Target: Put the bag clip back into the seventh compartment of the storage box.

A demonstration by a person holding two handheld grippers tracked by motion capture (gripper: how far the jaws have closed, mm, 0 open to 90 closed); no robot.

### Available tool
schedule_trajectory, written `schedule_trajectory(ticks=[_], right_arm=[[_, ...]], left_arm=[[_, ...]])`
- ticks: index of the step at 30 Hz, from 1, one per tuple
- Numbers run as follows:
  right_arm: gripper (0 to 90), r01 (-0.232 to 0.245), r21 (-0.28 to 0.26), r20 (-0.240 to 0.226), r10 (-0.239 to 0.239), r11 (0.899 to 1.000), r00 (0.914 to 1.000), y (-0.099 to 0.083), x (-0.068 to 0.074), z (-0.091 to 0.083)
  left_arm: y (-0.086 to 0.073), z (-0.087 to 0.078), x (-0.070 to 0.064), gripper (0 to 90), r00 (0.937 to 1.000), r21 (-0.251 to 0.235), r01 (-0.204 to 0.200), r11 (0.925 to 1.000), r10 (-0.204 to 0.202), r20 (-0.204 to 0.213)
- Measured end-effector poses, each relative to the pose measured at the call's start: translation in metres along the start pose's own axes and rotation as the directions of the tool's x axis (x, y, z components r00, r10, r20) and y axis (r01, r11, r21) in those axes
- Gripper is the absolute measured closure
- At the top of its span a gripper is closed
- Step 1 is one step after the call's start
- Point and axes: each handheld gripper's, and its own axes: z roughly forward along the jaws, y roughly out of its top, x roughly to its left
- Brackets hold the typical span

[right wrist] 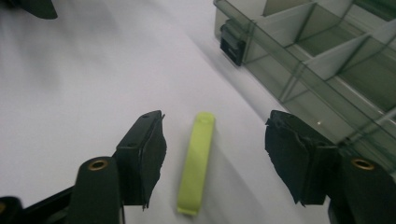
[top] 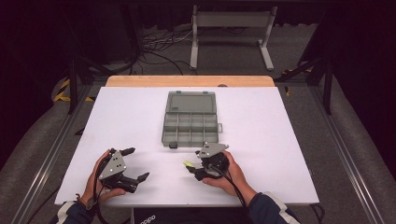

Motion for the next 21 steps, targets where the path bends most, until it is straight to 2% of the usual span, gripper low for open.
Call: schedule_trajectory(ticks=[3, 6, 12, 16, 21], right_arm=[[43.3, 0.0, 0.027, -0.003, 0.0, 1.0, 1.0, 0.002, 0.002, 0.008], [52.1, -0.014, 0.054, 0.008, 0.013, 0.998, 0.9999, 0.002, 0.0, 0.016], [60.9, -0.025, 0.088, 0.007, 0.024, 0.996, 0.9997, 0.0, -0.002, 0.022], [78.2, -0.028, 0.083, -0.005, 0.029, 0.996, 0.9996, -0.002, -0.002, 0.022], [78.4, -0.028, 0.08, 0.002, 0.028, 0.996, 0.9996, -0.002, 0.0, 0.021]], left_arm=[[0.0, 0.0, 0.0, 3.0, 1.0, -0.001, 0.003, 1.0, -0.003, 0.005], [0.0, 0.001, 0.0, 3.0, 1.0, -0.001, 0.001, 1.0, -0.001, 0.01], [0.0, 0.001, 0.0, 3.0, 1.0, -0.001, 0.006, 1.0, -0.006, 0.007], [0.0, 0.001, 0.0, 3.1, 1.0, 0.002, 0.003, 1.0, -0.003, 0.006], [0.0, 0.001, -0.001, 3.2, 1.0, 0.002, 0.006, 1.0, -0.006, 0.005]])
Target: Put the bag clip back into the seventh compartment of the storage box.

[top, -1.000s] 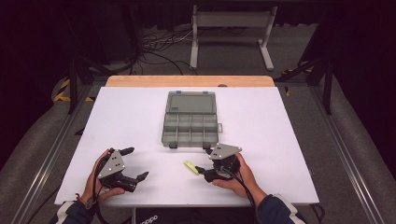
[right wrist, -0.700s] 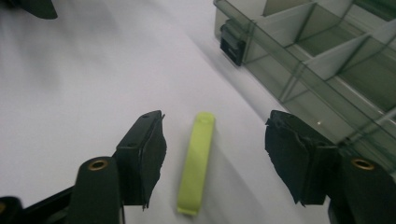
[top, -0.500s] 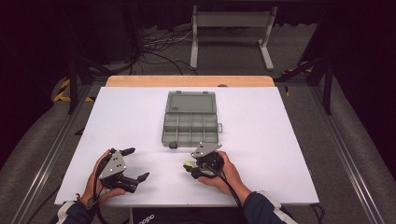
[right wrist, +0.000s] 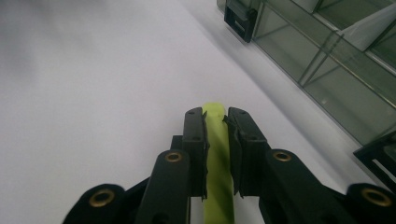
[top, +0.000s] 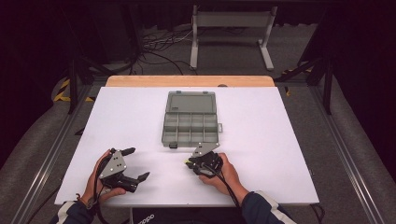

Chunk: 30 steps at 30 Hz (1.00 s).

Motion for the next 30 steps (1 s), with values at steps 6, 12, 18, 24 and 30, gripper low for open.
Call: schedule_trajectory(ticks=[6, 12, 18, 24, 30], right_arm=[[78.4, 0.008, -0.005, 0.005, -0.008, 1.0, 1.0, -0.001, 0.0, -0.001], [78.4, 0.01, -0.019, 0.017, -0.01, 1.0, 0.9998, 0.0, -0.001, -0.004], [78.5, 0.014, -0.049, 0.028, -0.013, 0.999, 0.9995, 0.002, -0.003, -0.013], [78.5, 0.007, -0.076, 0.04, -0.003, 0.997, 0.9992, 0.004, -0.008, -0.025], [78.5, -0.006, -0.106, 0.051, 0.011, 0.994, 0.9987, 0.006, -0.015, -0.036]], left_arm=[[0.0, -0.001, 0.001, 3.2, 1.0, -0.004, 0.001, 1.0, -0.001, -0.002], [0.0, -0.001, 0.001, 3.2, 1.0, -0.005, -0.001, 1.0, 0.001, -0.004], [0.001, -0.002, 0.001, 3.2, 1.0, -0.009, -0.001, 1.0, 0.001, -0.001], [0.001, -0.002, 0.0, 3.2, 1.0, -0.01, -0.005, 0.9999, 0.005, 0.001], [0.001, -0.002, 0.0, 3.2, 1.0, -0.007, -0.003, 1.0, 0.003, 0.002]])
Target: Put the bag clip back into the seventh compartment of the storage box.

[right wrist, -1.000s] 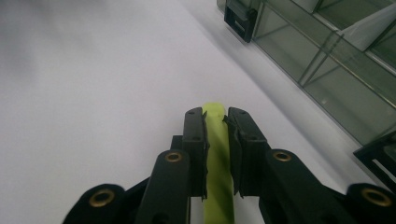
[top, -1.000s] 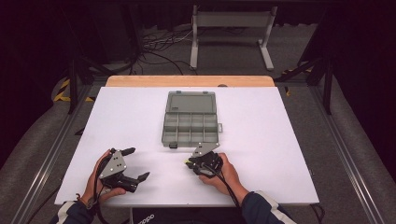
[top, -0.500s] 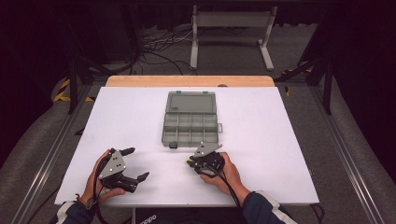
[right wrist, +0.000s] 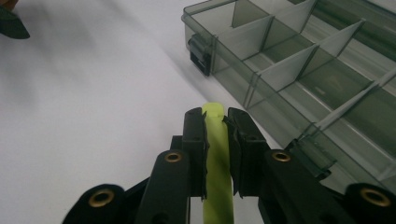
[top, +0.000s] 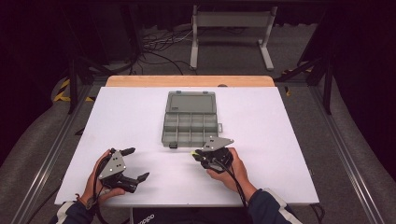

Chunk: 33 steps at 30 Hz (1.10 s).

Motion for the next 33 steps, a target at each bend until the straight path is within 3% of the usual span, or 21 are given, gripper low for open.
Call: schedule_trajectory(ticks=[15, 33], right_arm=[[78.5, -0.012, -0.055, 0.032, 0.014, 0.998, 0.9994, 0.005, -0.008, -0.016], [78.5, -0.017, -0.078, 0.032, 0.019, 0.997, 0.9993, 0.01, -0.014, -0.015]], left_arm=[[0.0, 0.001, 0.0, 3.1, 1.0, -0.001, 0.0, 1.0, 0.0, 0.007], [-0.001, 0.004, 0.0, 3.1, 0.9999, 0.004, 0.002, 1.0, -0.002, 0.012]])
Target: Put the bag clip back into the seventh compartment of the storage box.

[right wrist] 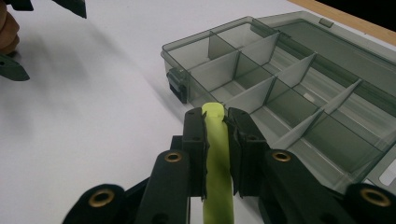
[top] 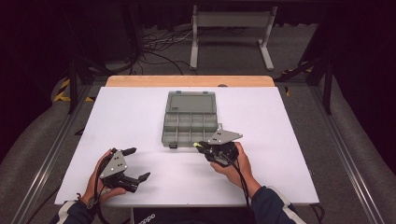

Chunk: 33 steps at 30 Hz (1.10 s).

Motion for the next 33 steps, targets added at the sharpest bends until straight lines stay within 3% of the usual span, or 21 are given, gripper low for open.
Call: schedule_trajectory(ticks=[33], right_arm=[[78.5, -0.015, -0.059, 0.052, 0.018, 0.998, 0.9985, 0.032, -0.021, 0.017]], left_arm=[[0.003, -0.004, -0.001, 3.9, 0.9996, -0.025, -0.017, 0.9995, 0.017, -0.025]])
